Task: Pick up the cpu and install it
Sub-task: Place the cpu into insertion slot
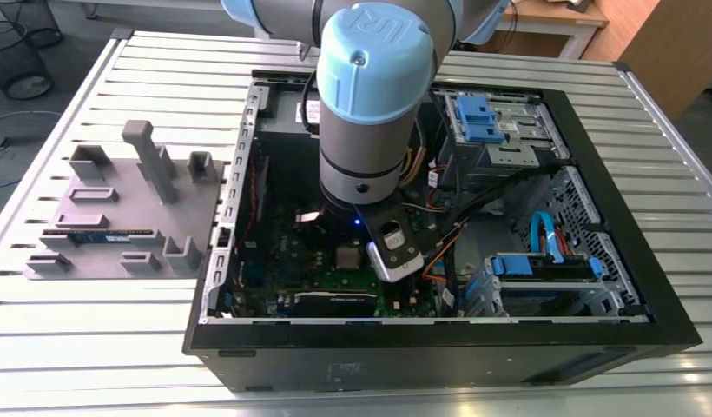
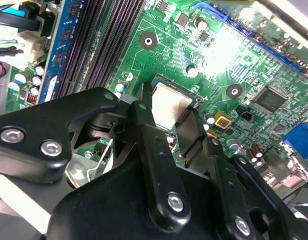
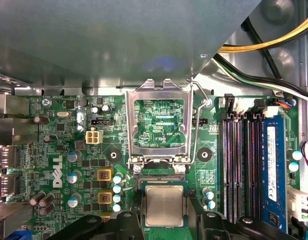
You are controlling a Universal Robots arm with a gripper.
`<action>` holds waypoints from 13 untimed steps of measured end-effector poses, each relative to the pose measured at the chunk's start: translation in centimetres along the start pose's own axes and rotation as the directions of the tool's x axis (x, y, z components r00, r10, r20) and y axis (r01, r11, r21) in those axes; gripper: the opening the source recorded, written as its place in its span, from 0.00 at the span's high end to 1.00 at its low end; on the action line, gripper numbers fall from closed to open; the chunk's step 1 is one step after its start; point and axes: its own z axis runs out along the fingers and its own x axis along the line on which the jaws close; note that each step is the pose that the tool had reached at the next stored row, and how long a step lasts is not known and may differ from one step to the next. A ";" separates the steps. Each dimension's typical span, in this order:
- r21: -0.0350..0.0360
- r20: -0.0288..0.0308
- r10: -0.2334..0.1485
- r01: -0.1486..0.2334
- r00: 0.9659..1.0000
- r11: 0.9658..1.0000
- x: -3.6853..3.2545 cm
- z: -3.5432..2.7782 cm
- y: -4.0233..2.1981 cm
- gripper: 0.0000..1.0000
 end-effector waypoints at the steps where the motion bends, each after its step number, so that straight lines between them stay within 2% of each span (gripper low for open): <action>1: 0.000 0.000 0.000 0.000 1.000 1.000 0.00 0.00 0.00 0.56; 13: -0.001 0.000 0.000 0.000 1.000 1.000 0.00 -0.21 0.01 0.56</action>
